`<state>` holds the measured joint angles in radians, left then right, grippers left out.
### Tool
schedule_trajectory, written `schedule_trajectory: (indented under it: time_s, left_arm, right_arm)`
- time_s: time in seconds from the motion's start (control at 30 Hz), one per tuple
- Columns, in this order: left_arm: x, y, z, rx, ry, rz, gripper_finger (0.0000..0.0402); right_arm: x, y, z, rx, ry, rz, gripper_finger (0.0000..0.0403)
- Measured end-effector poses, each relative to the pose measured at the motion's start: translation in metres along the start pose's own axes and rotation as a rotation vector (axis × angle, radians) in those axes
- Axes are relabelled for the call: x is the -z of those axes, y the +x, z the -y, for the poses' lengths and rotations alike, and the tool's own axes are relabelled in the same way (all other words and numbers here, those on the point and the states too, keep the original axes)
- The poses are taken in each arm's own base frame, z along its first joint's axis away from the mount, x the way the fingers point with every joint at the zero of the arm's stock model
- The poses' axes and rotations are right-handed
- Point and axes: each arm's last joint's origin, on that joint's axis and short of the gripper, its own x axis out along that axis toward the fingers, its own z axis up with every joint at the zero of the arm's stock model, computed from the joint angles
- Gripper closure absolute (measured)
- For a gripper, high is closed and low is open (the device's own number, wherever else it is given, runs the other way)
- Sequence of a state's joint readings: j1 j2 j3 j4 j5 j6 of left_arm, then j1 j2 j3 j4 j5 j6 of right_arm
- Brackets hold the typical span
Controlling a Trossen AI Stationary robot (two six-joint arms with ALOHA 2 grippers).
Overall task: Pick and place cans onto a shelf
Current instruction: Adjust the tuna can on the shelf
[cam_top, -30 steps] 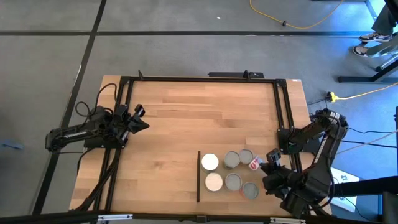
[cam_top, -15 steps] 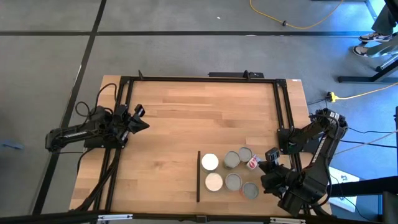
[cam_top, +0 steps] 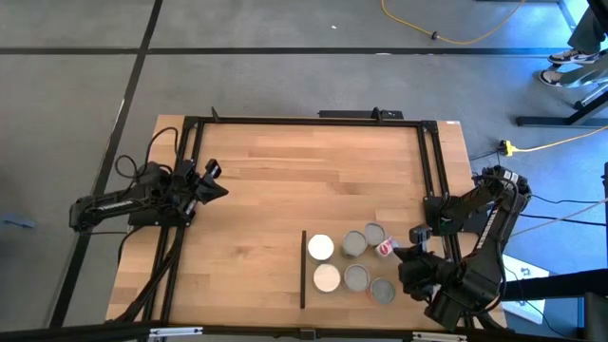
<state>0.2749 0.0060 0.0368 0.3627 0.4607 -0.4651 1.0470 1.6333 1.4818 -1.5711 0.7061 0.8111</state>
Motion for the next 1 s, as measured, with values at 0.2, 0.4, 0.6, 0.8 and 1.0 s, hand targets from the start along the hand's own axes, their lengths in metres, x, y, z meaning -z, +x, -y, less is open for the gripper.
schedule_trajectory:
  time_s: [0.2, 0.4, 0.6, 0.8, 1.0]
  left_arm:
    - [-0.003, 0.0, 0.001, 0.012, 0.017, 0.031, 0.0401]
    - [-0.004, 0.0, 0.002, 0.019, 0.021, 0.038, 0.0401]
    - [-0.004, 0.0, 0.002, 0.02, 0.021, 0.038, 0.0401]
    - [-0.004, 0.0, 0.002, 0.022, 0.022, 0.037, 0.0401]
    - [-0.004, 0.0, 0.003, 0.044, 0.023, 0.027, 0.0401]
  right_arm:
    - [0.0, 0.0, 0.0, -0.008, 0.033, -0.011, 0.0399]
    - [-0.002, -0.004, 0.001, -0.036, 0.065, -0.011, 0.04]
    - [-0.006, -0.01, 0.003, -0.091, 0.114, -0.035, 0.0401]
    - [-0.01, -0.017, 0.006, -0.125, 0.16, -0.034, 0.0401]
    - [-0.011, -0.021, 0.008, -0.15, 0.17, -0.04, 0.0402]
